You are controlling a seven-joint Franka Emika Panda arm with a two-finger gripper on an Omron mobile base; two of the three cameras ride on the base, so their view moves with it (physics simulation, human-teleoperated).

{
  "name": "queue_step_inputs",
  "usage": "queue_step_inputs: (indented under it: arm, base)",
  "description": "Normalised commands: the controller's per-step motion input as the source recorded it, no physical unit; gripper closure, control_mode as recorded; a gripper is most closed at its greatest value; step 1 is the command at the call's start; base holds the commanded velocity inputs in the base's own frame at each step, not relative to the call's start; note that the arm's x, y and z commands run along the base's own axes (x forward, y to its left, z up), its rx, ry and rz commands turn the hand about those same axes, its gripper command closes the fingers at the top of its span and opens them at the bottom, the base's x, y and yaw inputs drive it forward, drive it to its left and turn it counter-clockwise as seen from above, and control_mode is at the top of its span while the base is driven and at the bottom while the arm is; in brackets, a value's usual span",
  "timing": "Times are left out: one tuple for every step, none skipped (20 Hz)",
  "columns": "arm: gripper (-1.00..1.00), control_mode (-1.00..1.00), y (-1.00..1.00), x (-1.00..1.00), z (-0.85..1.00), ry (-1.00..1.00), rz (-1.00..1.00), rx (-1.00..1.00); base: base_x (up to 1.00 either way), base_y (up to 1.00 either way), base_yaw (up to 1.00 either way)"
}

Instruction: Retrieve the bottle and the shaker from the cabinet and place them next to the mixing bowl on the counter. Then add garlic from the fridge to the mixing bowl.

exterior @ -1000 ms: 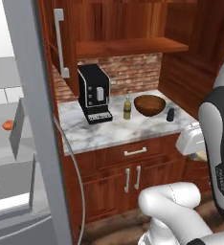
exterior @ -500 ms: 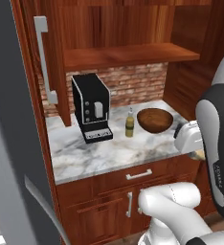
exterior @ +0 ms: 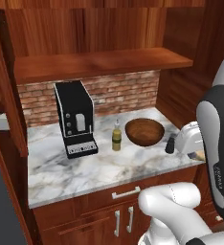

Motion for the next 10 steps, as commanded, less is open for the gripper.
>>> queue_step_inputs:
  arm:
    - [1.00, 1.00, 0.00, 0.00, 0.00, 0.00, 0.00, 0.00]
    - [1.00, 1.00, 0.00, 0.00, 0.00, 0.00, 0.00, 0.00]
    - [1.00, 1.00, 0.00, 0.00, 0.00, 0.00, 0.00, 0.00]
    - [1.00, 1.00, 0.00, 0.00, 0.00, 0.00, 0.00, 0.00]
    - [1.00, 1.00, 0.00, 0.00, 0.00, 0.00, 0.00, 0.00]
    - [1.00, 1.00, 0.00, 0.00, 0.00, 0.00, 0.00, 0.00]
    - [1.00, 1.00, 0.00, 0.00, 0.00, 0.00, 0.00, 0.00]
    - [1.00, 1.00, 0.00, 0.00, 0.00, 0.00, 0.00, 0.00]
    - [1.00, 1.00, 0.00, 0.00, 0.00, 0.00, 0.00, 0.00]
    - [1.00, 1.00, 0.00, 0.00, 0.00, 0.00, 0.00, 0.00]
  base:
    - [0.51, -0.35, 0.01]
    - [0.51, -0.25, 0.01]
    - [0.49, -0.23, 0.01]
    - [0.49, -0.30, 0.03]
    - [0.49, -0.35, 0.05]
    - [0.46, -0.32, 0.07]
    - [0.45, -0.29, 0.07]
    - [0.45, -0.24, 0.08]
    - [0.51, -0.17, 0.09]
    - [0.53, -0.19, 0.08]
